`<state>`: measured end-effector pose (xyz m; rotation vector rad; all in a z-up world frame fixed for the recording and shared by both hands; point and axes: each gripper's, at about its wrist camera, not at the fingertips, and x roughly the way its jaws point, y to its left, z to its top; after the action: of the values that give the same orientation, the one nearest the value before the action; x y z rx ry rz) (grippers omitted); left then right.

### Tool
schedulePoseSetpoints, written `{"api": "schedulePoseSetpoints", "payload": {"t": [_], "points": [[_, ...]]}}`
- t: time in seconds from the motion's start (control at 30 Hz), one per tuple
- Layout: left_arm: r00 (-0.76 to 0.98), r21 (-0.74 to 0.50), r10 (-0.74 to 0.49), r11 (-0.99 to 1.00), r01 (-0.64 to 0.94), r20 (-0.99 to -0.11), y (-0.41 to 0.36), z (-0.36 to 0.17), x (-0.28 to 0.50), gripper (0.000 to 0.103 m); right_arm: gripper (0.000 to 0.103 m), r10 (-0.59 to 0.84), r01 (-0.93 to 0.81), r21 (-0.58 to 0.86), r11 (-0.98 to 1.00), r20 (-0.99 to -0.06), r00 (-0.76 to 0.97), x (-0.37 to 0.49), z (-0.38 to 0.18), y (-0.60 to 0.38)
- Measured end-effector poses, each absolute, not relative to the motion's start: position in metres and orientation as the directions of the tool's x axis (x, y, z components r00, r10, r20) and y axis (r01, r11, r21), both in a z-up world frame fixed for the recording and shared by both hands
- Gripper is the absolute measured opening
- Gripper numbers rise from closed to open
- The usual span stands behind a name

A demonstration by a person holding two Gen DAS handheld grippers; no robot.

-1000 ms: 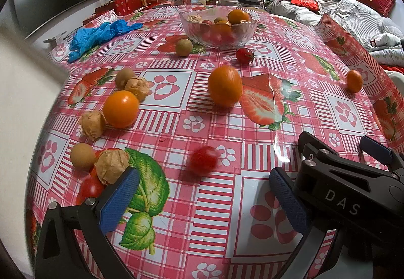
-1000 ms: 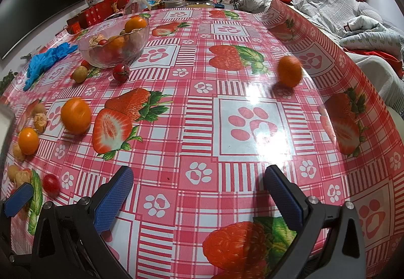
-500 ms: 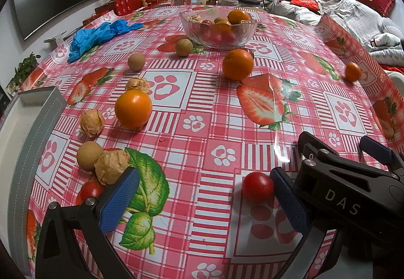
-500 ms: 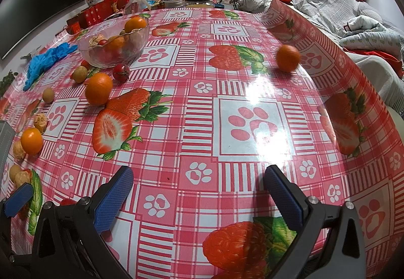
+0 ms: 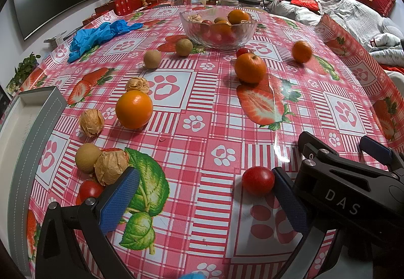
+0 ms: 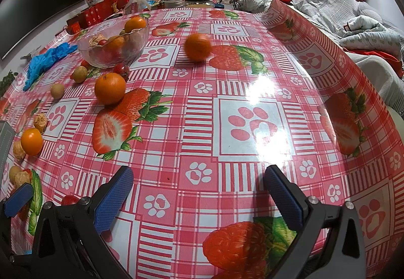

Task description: Organize fruits

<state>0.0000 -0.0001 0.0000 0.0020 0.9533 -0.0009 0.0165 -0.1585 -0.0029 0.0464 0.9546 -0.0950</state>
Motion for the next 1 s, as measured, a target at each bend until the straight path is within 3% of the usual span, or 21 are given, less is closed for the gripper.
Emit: {"api": "schedulePoseSetpoints", "payload": {"t": [0.3, 0.53, 0.6, 0.8, 1.0], "points": [[0.567, 0.013, -0.016, 0.999, 0.047, -0.824, 0.003, 0.004, -0.003, 0.103, 0.103, -0.065, 0.101, -0.009, 0.995, -0.817, 0.573, 0.017, -0.005, -0.158], [0.671, 0.067, -0.019, 0.993, 0.101, -0.741, 0.03, 0.046, -0.043, 0.103, 0.103, -0.066, 0.101, -0.009, 0.995, -0.817, 0.573, 0.017, -0.004, -0.157], [0.695, 0.02, -0.041, 0.997, 0.08, -0.718, 0.052, 0.049, -0.051, 0.103, 0.103, -0.066, 0.101, -0.009, 0.995, -0.817, 0.573, 0.017, -0.004, -0.158], [0.623, -0.041, -0.028, 0.999, -0.008, -0.781, 0.095, 0.021, -0.049, 0.103, 0.103, -0.065, 0.101, -0.008, 0.995, -0.817, 0.573, 0.017, -0.004, -0.158], [0.565, -0.014, -0.001, 1.0, -0.018, -0.825, 0.096, 0.001, -0.045, 0.103, 0.103, -0.066, 0.101, -0.009, 0.995, -0.817, 0.573, 0.017, -0.004, -0.158]]}}
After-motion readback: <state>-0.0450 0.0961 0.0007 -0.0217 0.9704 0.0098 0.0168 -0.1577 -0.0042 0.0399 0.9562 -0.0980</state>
